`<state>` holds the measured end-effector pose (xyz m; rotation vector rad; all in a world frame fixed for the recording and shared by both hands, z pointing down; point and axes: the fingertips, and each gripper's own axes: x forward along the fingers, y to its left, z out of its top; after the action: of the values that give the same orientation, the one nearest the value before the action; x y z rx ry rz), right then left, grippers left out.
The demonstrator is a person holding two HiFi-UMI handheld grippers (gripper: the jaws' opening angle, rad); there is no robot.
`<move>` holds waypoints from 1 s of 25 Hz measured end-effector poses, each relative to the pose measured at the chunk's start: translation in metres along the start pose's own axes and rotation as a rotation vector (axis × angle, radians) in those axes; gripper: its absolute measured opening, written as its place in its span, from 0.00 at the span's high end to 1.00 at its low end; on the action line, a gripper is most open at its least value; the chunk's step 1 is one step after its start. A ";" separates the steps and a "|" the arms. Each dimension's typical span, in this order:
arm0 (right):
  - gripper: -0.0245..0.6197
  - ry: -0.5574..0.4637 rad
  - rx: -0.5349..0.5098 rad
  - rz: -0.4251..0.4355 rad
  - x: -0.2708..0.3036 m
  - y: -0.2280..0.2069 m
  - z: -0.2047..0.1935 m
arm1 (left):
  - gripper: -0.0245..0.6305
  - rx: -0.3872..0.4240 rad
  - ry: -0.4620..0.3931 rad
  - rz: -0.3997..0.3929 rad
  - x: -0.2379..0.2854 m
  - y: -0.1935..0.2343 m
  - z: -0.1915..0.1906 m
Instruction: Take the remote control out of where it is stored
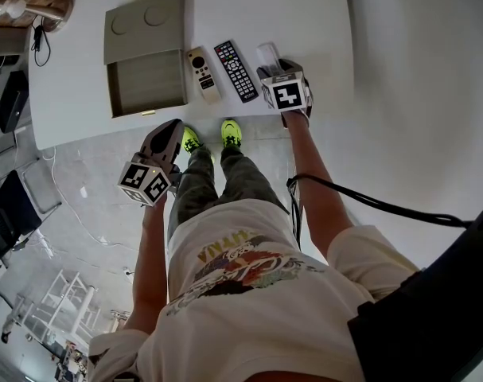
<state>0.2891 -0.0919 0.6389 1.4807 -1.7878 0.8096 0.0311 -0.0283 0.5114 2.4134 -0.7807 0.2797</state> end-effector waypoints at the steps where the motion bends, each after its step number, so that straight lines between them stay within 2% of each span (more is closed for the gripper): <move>1: 0.60 -0.003 0.002 0.000 -0.002 0.001 0.001 | 0.95 0.001 -0.002 0.000 0.000 -0.001 0.001; 9: 0.60 -0.063 -0.034 -0.010 -0.025 0.004 0.019 | 0.95 0.017 -0.035 -0.004 -0.002 -0.008 0.015; 17: 0.61 -0.199 -0.087 0.013 -0.070 0.026 0.047 | 0.95 0.040 -0.092 -0.016 -0.003 -0.021 0.036; 19: 0.67 -0.219 -0.087 0.035 -0.078 0.032 0.049 | 0.95 0.042 -0.105 -0.019 -0.004 -0.023 0.040; 23: 0.91 -0.215 -0.129 0.086 -0.091 0.051 0.049 | 0.95 0.055 -0.129 -0.027 -0.010 -0.028 0.050; 25: 0.95 -0.212 -0.134 0.111 -0.095 0.059 0.049 | 0.95 0.068 -0.138 -0.032 -0.014 -0.029 0.056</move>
<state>0.2383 -0.0680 0.5310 1.4333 -2.0549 0.5896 0.0380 -0.0354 0.4479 2.5277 -0.8043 0.1300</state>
